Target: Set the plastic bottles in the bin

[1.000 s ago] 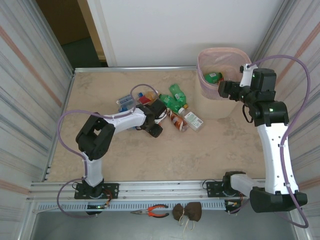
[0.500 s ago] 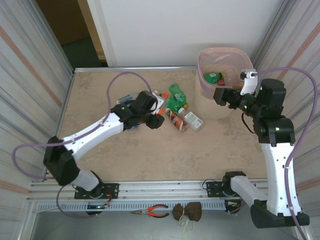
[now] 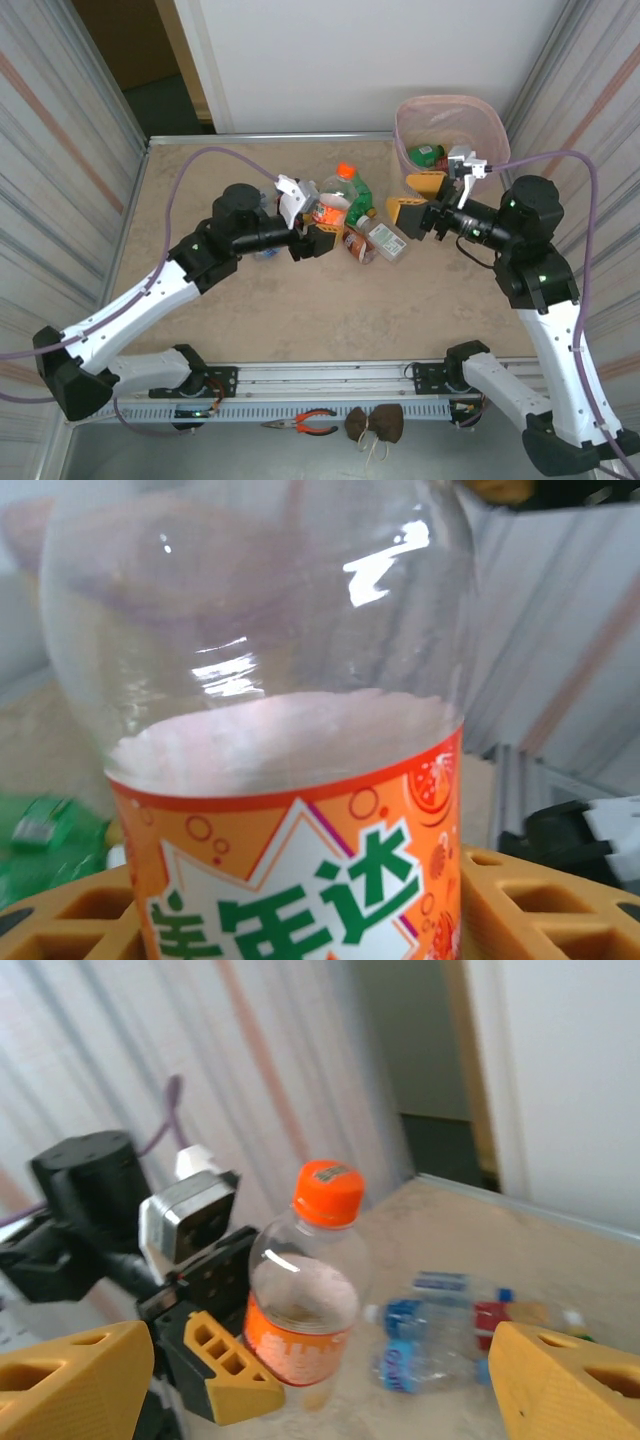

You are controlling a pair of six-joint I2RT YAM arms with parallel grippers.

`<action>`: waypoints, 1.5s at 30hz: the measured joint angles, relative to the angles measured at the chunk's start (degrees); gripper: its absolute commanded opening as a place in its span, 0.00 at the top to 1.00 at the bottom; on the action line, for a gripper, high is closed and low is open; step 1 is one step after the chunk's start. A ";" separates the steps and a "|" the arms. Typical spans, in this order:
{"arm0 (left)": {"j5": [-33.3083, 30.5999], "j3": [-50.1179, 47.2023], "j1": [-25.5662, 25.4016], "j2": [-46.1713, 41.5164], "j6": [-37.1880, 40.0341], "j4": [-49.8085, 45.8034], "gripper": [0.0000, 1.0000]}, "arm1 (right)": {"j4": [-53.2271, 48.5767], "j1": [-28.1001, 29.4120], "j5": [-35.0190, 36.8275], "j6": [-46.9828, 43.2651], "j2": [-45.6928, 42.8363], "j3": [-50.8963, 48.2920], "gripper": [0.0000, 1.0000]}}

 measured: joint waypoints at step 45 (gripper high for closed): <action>23.89 2.56 -4.24 -0.15 -2.75 16.57 0.60 | 8.94 22.56 -7.93 -7.21 6.36 1.42 0.37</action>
